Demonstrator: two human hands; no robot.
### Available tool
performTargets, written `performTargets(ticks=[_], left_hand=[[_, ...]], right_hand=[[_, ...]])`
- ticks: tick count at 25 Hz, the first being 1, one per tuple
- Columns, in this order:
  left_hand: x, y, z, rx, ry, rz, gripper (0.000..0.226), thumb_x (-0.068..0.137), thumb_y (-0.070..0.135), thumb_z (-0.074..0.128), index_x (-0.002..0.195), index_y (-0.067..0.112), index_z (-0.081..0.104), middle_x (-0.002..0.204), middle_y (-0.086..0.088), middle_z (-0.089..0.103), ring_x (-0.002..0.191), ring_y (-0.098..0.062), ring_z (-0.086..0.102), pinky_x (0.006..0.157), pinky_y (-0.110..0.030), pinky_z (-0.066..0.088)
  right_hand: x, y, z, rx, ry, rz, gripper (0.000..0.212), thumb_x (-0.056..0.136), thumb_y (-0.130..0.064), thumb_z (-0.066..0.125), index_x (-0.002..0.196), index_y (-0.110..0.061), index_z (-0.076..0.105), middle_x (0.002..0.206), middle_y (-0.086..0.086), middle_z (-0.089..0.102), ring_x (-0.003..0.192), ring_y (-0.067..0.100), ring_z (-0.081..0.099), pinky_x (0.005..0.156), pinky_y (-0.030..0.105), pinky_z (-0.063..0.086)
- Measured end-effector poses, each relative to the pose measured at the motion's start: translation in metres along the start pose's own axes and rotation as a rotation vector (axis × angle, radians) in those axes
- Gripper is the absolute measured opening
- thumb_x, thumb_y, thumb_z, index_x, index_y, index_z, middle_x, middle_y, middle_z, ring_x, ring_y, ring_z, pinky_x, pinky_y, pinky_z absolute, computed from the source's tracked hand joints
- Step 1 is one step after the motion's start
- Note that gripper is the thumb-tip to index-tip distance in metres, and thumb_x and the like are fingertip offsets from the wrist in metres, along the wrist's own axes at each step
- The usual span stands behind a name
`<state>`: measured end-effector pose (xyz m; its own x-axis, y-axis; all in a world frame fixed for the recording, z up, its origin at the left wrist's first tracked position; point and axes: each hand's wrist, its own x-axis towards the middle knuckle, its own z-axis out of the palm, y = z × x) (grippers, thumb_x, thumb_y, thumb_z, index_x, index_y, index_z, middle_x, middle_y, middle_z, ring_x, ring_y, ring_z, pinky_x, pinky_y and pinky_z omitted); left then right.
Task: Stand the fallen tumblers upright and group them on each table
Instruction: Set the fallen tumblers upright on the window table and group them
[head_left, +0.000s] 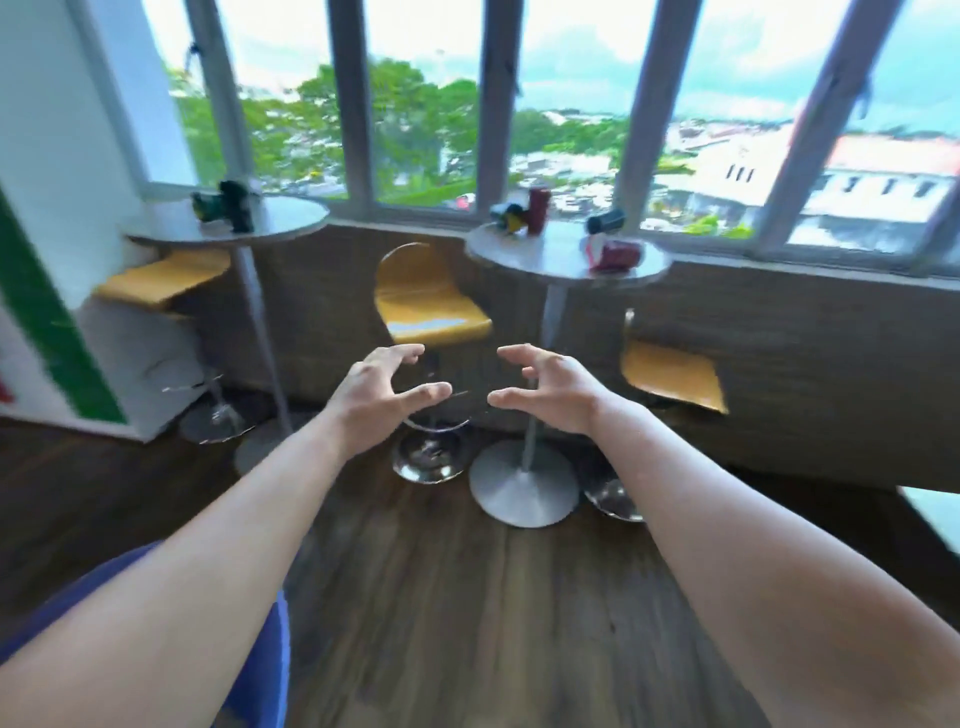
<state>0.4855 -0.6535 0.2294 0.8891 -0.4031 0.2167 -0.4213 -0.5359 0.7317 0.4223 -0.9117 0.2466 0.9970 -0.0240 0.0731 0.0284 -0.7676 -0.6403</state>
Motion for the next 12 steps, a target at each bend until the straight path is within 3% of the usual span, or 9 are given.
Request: performTargets(ticks=[7, 12], left_hand=[[0.142, 0.092, 0.094, 0.009, -0.136, 0.184, 0.094, 0.066, 0.078, 0.062, 0.147, 0.031, 0.052, 0.146, 0.007, 0.057, 0.138, -0.016, 0.05, 0.116, -0.041, 0.039], [0.259, 0.099, 0.128, 0.012, -0.166, 0.248, 0.086, 0.073, 0.073, 0.067, 0.146, 0.032, 0.052, 0.147, 0.007, 0.056, 0.137, -0.016, 0.05, 0.113, -0.041, 0.043]], right_hand=[[0.028, 0.104, -0.135, -0.021, 0.191, 0.127, 0.075, 0.082, -0.053, 0.078, 0.15, -0.035, 0.051, 0.15, -0.003, 0.059, 0.135, 0.015, 0.057, 0.11, 0.032, 0.043], [0.108, 0.153, -0.184, -0.055, 0.269, 0.153, 0.076, 0.081, -0.055, 0.078, 0.149, -0.034, 0.051, 0.148, -0.003, 0.059, 0.134, 0.016, 0.056, 0.104, 0.032, 0.042]])
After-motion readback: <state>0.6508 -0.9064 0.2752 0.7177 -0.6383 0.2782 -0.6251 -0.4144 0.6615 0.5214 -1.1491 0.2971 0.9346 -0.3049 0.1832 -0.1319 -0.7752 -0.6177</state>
